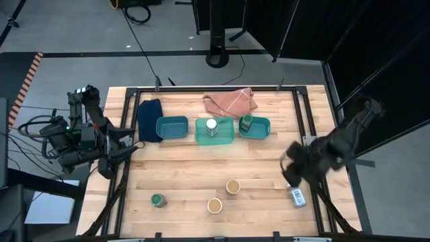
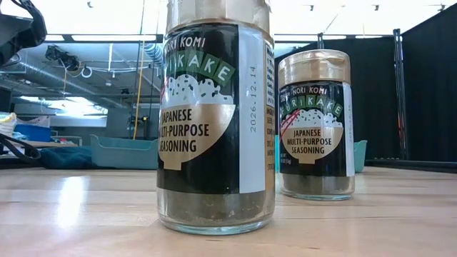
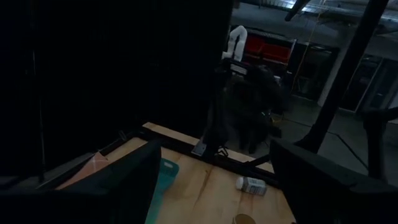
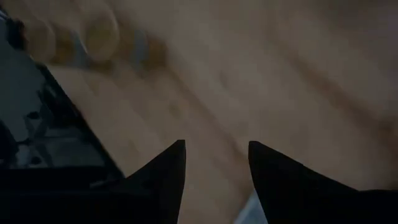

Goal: Sort spices by type
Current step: Put the white seasoning bottle into the transparent green bin

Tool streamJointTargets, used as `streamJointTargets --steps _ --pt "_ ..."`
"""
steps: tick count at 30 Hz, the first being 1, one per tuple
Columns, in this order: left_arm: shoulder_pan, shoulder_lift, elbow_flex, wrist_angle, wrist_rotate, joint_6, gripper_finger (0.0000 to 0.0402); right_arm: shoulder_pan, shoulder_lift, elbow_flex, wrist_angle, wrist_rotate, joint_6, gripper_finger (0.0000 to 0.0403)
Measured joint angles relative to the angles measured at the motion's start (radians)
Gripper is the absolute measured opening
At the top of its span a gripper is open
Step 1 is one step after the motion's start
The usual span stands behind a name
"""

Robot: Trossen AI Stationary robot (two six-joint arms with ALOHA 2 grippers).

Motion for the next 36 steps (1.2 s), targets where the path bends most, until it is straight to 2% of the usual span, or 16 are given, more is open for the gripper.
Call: streamJointTargets --steps 6,12,17,23,32,36 --pt "0.003 0.0 0.0 0.0 0.0 0.0 0.0308 0.214 0.173 -0.034 0.02 -0.127 0.396 0.0183" --pt "0.003 0.0 0.0 0.001 0.0 -0.001 0.0308 0.277 0.322 -0.034 0.085 -0.151 0.596 0.0185" --pt "0.003 0.0 0.0 0.001 0.0 -0.001 0.0308 0.249 0.355 -0.034 0.033 -0.19 0.623 0.0207" --pt "0.003 0.0 0.0 0.001 0.0 -0.001 0.0308 0.189 0.317 -0.035 -0.035 -0.19 0.604 0.0254" --pt "0.003 0.0 0.0 0.001 0.0 -0.001 0.0308 0.124 0.315 -0.137 0.032 -0.301 0.558 0.0317" --pt "0.003 0.0 0.0 0.0 0.0 -0.001 0.0308 0.105 0.315 -0.197 0.114 -0.309 0.562 0.0331"
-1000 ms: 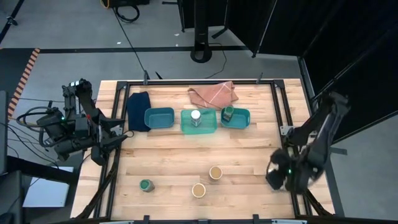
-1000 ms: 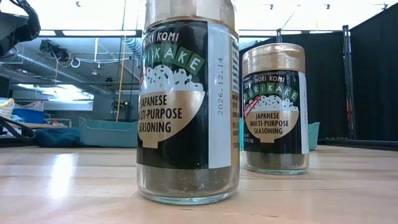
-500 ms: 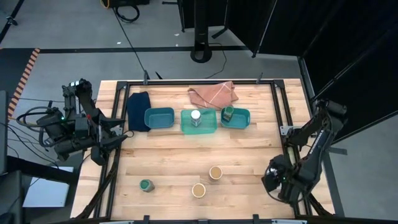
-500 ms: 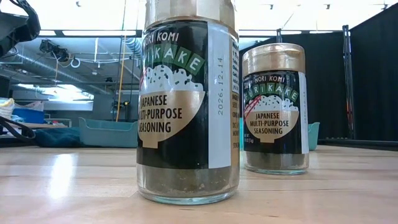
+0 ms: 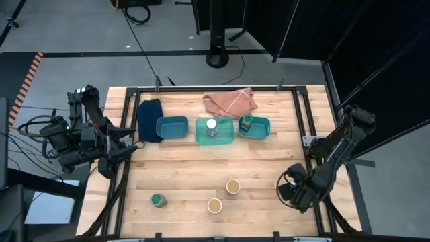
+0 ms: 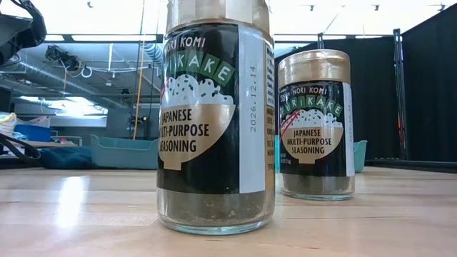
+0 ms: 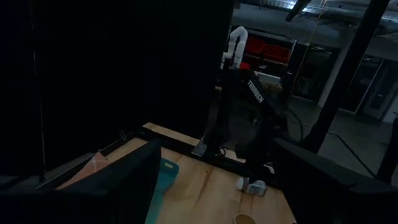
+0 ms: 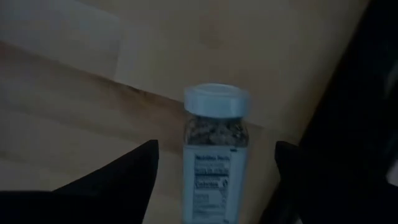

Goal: Sort spices by type
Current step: Put the white seasoning bottle into the transparent green bin

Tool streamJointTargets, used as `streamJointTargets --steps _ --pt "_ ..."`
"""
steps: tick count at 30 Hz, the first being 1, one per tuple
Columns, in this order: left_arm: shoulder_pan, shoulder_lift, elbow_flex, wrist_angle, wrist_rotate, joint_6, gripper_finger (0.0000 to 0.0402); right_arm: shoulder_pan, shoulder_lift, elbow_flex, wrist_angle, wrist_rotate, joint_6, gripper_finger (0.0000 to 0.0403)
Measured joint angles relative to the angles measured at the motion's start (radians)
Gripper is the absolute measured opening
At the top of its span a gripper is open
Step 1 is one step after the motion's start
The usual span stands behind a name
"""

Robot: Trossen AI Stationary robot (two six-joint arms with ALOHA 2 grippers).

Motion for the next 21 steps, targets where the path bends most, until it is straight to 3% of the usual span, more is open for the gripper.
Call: streamJointTargets --steps 13,17,21 --pt "0.0 0.0 0.0 0.0 0.0 0.001 0.0308 -0.045 0.0 -0.219 0.295 -0.017 -0.024 0.0315" --pt "0.0 0.0 0.0 0.0 0.0 0.002 0.0308 -0.069 -0.002 -0.259 0.36 -0.055 -0.022 0.0277" --pt "0.0 0.0 0.0 0.0 0.0 0.002 0.0308 -0.088 -0.002 -0.265 0.359 -0.088 -0.024 0.021"
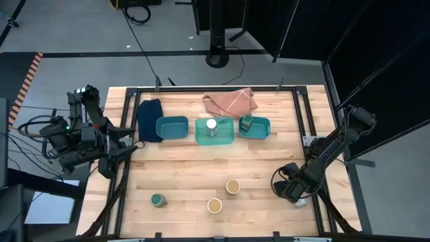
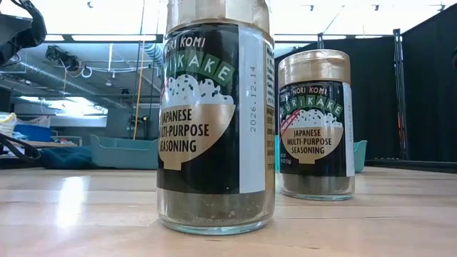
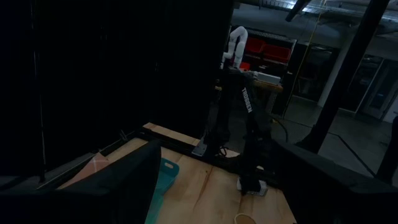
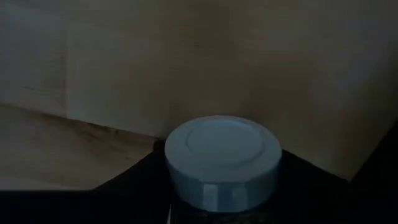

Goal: Sort spices by type
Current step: Put the white seasoning bottle into the transparent green bin

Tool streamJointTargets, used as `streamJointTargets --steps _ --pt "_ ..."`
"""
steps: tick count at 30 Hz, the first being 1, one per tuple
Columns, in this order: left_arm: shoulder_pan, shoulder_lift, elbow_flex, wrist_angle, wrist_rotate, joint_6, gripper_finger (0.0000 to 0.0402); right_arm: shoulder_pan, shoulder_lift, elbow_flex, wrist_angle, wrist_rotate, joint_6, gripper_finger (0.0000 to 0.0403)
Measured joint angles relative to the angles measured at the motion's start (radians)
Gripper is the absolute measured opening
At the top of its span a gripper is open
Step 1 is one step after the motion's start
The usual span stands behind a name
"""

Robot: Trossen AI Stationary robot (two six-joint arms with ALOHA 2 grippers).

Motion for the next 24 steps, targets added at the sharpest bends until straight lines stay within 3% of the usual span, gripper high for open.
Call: streamJointTargets --steps 11,18,24 --pt "0.0 0.0 0.0 -0.02 0.0 0.004 0.0308 -0.027 0.004 0.022 0.002 0.007 0.001 0.0201" --pt "0.0 0.0 0.0 -0.023 0.0 0.004 0.0308 -0.053 0.005 0.08 -0.001 0.152 -0.02 0.0201" --pt "0.0 0.0 0.0 -0.028 0.0 0.005 0.0308 -0.101 0.005 0.131 -0.006 0.347 -0.061 0.0201"
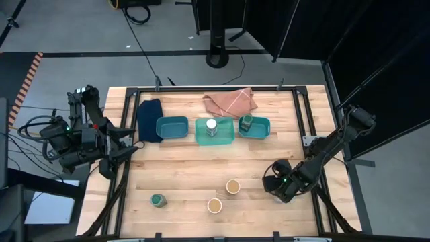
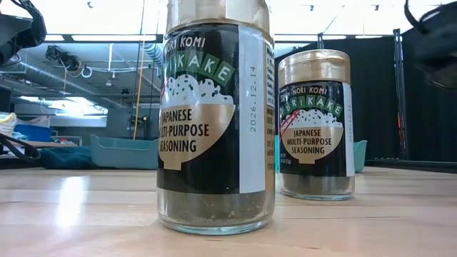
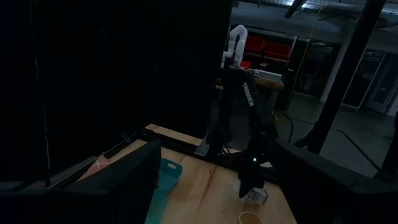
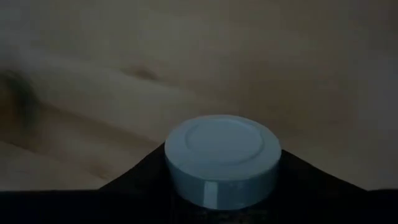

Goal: Sort spices by type
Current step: Put the white seasoning bottle into the transparent green bin

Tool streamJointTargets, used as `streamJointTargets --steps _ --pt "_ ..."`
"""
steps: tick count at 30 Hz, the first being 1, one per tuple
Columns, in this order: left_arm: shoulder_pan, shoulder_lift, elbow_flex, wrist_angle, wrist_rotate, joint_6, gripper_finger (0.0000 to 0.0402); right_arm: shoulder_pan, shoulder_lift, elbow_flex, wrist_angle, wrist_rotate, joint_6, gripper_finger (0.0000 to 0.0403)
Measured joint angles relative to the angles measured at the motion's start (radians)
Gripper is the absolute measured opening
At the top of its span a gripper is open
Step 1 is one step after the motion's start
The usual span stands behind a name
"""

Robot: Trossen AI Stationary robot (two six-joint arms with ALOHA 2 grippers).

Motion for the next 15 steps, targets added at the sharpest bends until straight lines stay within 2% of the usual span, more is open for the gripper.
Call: streamJointTargets --steps 6,15 --pt "0.012 0.0 0.0 0.0 0.0 0.0 0.0308 -0.099 -0.001 0.052 -0.012 0.155 -0.144 0.0201" --pt "0.052 0.0 0.0 -0.01 0.0 0.0 0.0308 -0.299 -0.001 0.14 -0.008 0.238 -0.496 0.0201"
